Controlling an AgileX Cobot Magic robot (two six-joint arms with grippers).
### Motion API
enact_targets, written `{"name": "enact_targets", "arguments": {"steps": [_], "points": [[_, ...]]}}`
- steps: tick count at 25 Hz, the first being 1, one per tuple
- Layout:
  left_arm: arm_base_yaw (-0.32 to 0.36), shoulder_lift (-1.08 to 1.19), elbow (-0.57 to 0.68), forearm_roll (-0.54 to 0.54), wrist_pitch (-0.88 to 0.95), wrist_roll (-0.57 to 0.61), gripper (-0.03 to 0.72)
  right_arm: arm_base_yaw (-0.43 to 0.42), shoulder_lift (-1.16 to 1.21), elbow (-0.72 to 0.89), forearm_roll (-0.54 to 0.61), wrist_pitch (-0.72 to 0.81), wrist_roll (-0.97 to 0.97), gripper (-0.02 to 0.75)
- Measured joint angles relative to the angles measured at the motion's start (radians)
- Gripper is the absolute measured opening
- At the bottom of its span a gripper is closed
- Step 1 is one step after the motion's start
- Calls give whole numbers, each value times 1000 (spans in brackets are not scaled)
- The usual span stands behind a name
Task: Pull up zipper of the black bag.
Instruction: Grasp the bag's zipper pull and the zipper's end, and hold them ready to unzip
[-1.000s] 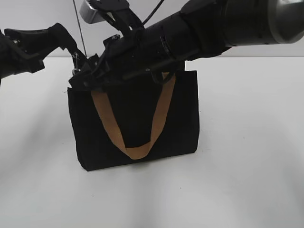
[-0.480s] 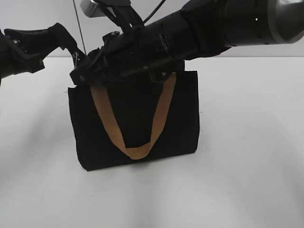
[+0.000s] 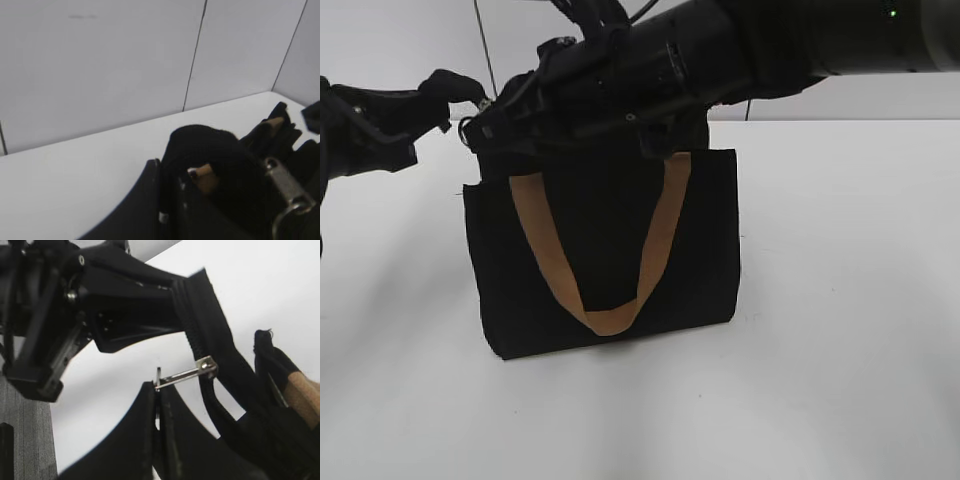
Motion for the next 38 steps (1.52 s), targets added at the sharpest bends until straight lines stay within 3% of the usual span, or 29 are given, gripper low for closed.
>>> {"name": "enact_targets", "arguments": {"steps": [10,30,38], "points": [[0,-1,0,2,150,0,8,-28,-21,0,-173,31,187,-1],[-4,-25,-1,5,358,-27,8,-105,-21,0,-192,23,222,-1],[-6,-36,-1,13,374,-45,8,-157,-35,0,-255,67,235,-1]]}}
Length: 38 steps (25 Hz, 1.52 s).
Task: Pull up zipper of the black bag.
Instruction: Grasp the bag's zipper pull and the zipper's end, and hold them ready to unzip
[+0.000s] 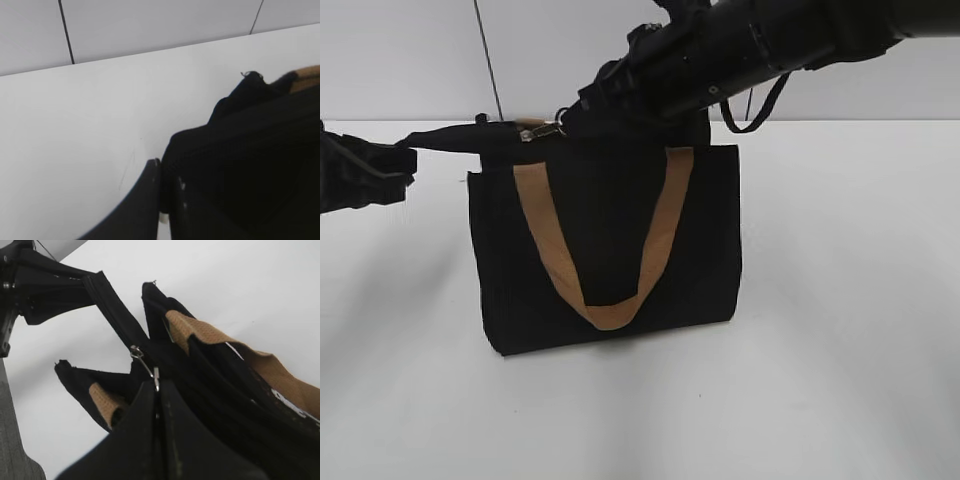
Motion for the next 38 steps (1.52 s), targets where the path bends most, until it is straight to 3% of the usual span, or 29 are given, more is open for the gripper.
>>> {"name": "enact_targets", "arguments": {"steps": [19,29,33,36,38], "points": [[-3,0,-1,-4,20,-4,6,-262,-4,0,-134,227,71,-1],[-3,0,-1,-4,19,-4,6,-298,-6,0,-171,270,113,-1],[-3,0,-1,-3,17,-109,6,-293,-9,0,-166,280,114,3],[-17,0,-1,-4,18,-147,8,-279,-30,0,-171,280,103,74],[-37,0,-1,-5,19,-156,40,-273,-50,0,-171,279,100,189]]}}
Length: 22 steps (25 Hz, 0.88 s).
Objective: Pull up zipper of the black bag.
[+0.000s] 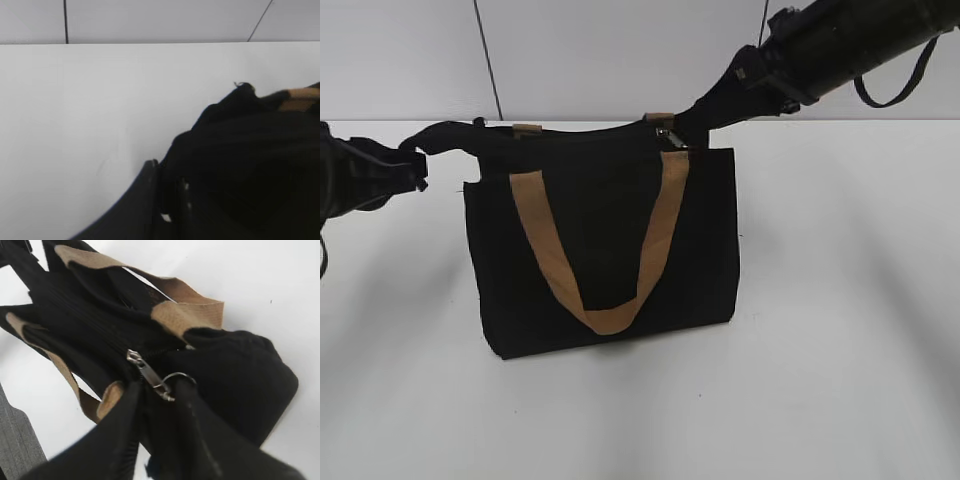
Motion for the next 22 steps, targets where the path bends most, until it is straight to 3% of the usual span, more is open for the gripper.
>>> {"name": "enact_targets", "arguments": {"steps": [4,7,11,15,19,22], "points": [[-40,0,0,0,13,-57,237,8,-39,0,-21,1,6,414],[-60,-11,0,-5,78,-117,365,10,-68,0,-59,8,31,468],[-86,-64,-13,-38,232,-149,405,10,-116,0,-154,42,98,483],[-114,-126,-66,-167,436,-158,410,10,-152,0,-237,82,176,485],[-181,-185,-131,-250,627,-148,411,10,-197,4,-277,103,212,485],[-245,-240,-187,-336,758,-74,401,10,-245,41,-281,102,217,485]]}}
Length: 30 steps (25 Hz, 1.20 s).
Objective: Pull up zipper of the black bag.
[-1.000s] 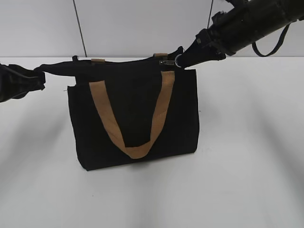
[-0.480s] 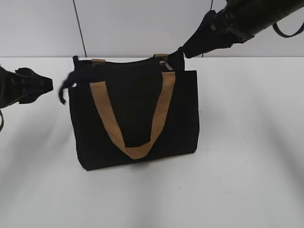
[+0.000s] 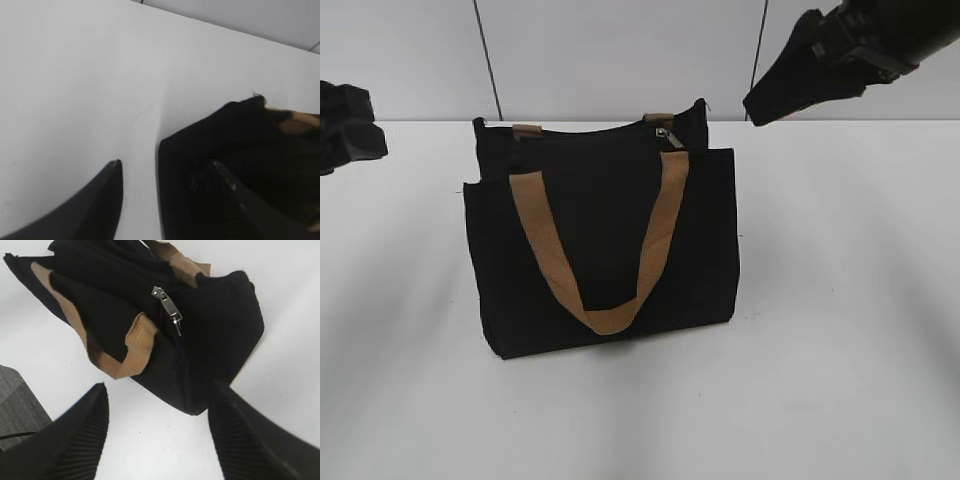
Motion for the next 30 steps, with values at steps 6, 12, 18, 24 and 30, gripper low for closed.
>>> {"name": "enact_targets", "arguments": {"steps": [6,12,18,24,30], "points": [[-63,-134,-49,-164,228,219,397,0,-134,176,-3,-50,0,485],[-71,-336,-51,-260,409,447,396,0,-389,344,-4,-64,43,485],[-71,-571,-53,-265,509,490,390,1,-682,504,-31,-64,153,485],[-72,-727,-24,-275,633,517,383,1,-985,606,-220,-26,361,485],[-72,-871,95,-335,690,587,381,1,-1232,683,-381,86,534,485]]}}
